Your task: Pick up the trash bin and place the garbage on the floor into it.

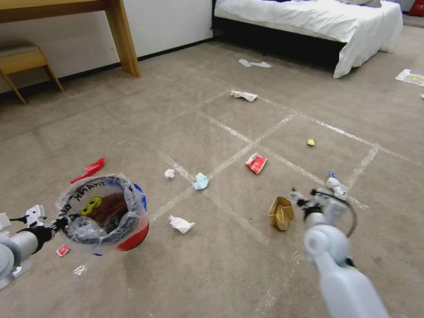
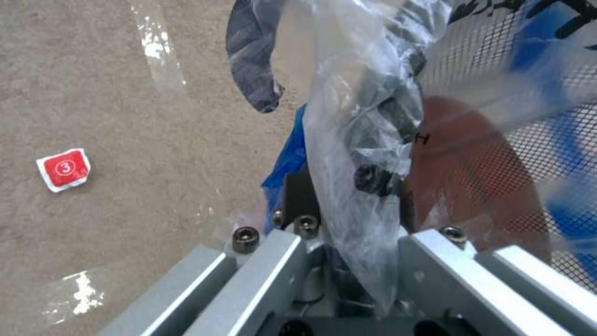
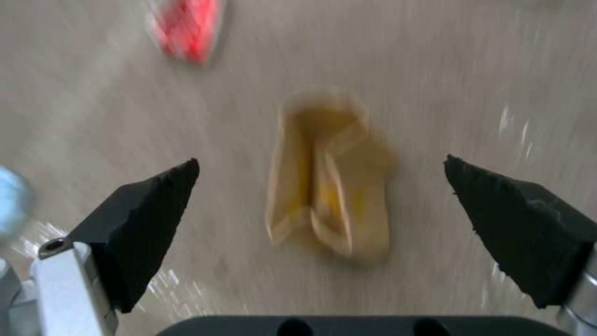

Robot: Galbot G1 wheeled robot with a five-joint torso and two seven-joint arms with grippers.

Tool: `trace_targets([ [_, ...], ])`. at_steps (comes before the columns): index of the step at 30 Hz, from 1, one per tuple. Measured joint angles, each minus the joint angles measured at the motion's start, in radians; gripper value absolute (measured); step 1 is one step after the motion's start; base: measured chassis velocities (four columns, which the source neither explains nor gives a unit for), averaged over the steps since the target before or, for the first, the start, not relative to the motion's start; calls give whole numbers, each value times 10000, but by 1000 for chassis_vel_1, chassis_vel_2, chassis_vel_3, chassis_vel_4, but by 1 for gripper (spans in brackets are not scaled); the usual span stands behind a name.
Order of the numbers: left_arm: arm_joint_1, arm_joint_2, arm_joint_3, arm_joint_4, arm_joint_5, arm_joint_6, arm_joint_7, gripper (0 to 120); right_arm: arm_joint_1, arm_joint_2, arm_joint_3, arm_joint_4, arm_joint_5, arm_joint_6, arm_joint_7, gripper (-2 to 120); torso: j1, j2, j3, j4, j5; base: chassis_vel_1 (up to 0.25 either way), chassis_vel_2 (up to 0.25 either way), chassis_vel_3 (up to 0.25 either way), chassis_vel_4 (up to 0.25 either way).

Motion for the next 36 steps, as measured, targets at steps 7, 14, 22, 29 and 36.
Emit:
trace_targets([
  [7,119,-83,-44,-12,55,0,-10,0,1089,645,-396,-2823,-258,240,460,100,0,0,-1,1,-1,0,0,0,0],
  [14,131,-113,-54,-2,71,0,-11,0,1232,732,-256,-3468,-623,504,429,100,0,0,0,-2,0,0,0,0,0],
  [22,119,-218,2,82,147,0,7,0,1232,719,-112,-3880,-977,781,119,100,-1,0,-2,-2,-1,0,0,0,0],
  [29,75,-225,76,141,180,0,25,0,1487,806,-175,-4294,-1296,836,-26,100,0,0,-2,-2,0,0,0,0,0],
  [36,-10,-242,184,269,257,0,50,0,1589,766,-343,-4249,-1284,555,203,100,-1,0,-2,-2,0,0,0,0,0],
])
